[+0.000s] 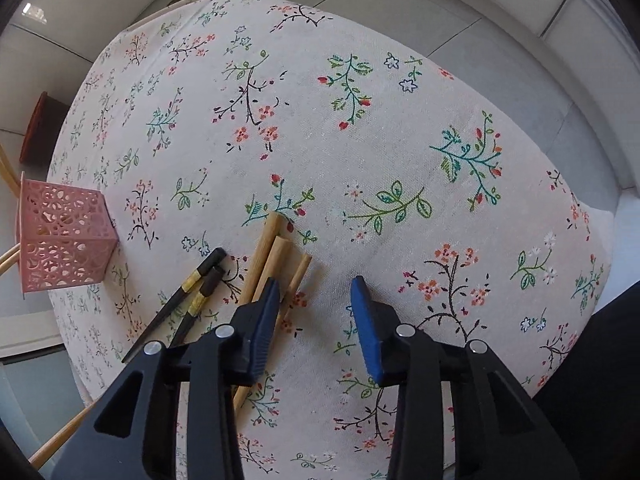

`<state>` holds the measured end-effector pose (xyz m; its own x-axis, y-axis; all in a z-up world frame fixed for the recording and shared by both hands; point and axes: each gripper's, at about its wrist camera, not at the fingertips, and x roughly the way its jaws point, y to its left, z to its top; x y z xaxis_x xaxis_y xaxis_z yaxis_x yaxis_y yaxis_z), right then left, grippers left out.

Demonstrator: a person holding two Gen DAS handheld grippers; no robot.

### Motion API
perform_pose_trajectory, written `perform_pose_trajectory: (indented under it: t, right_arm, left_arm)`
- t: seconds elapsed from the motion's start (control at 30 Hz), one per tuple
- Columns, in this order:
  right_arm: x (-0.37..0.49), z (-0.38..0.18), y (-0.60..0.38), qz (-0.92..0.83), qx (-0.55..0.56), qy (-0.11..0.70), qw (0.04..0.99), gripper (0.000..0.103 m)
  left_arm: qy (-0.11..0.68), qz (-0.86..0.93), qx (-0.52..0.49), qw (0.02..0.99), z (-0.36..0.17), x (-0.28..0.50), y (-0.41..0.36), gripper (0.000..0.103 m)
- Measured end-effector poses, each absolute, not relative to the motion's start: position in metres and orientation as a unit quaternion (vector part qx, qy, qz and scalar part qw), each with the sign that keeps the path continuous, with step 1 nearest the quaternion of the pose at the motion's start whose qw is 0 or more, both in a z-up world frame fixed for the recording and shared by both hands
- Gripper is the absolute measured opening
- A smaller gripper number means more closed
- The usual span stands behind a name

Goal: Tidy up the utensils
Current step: 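Lift a wooden chopstick upright with the left tool while the right tool grasps another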

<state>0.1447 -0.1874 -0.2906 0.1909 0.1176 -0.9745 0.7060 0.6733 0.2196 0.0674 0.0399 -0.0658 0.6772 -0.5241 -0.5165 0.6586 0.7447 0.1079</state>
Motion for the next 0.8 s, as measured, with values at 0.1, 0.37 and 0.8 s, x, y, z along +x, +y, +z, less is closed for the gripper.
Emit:
perform_pose_trajectory:
  t: [0.1,0.37,0.8]
  right_arm:
    - [0.149,-0.290,-0.182,-0.236,0.327,0.599,0.692,0.028]
    - [0.152,-0.291,-0.190,-0.190,0.361,0.562,0.720,0.005]
    - [0.071,-0.137,-0.182,-0.002,0.247,0.379,0.892,0.005]
  left_arm:
    - [0.223,-0.317,0.128,0.913,-0.058,0.066,0.052,0.007]
    - [0.222,-0.292,0.100,0.925,-0.044,0.065,0.063,0.006]
    - [0.254,-0.282,0.039,0.924,-0.041,0.066,0.058,0.006]
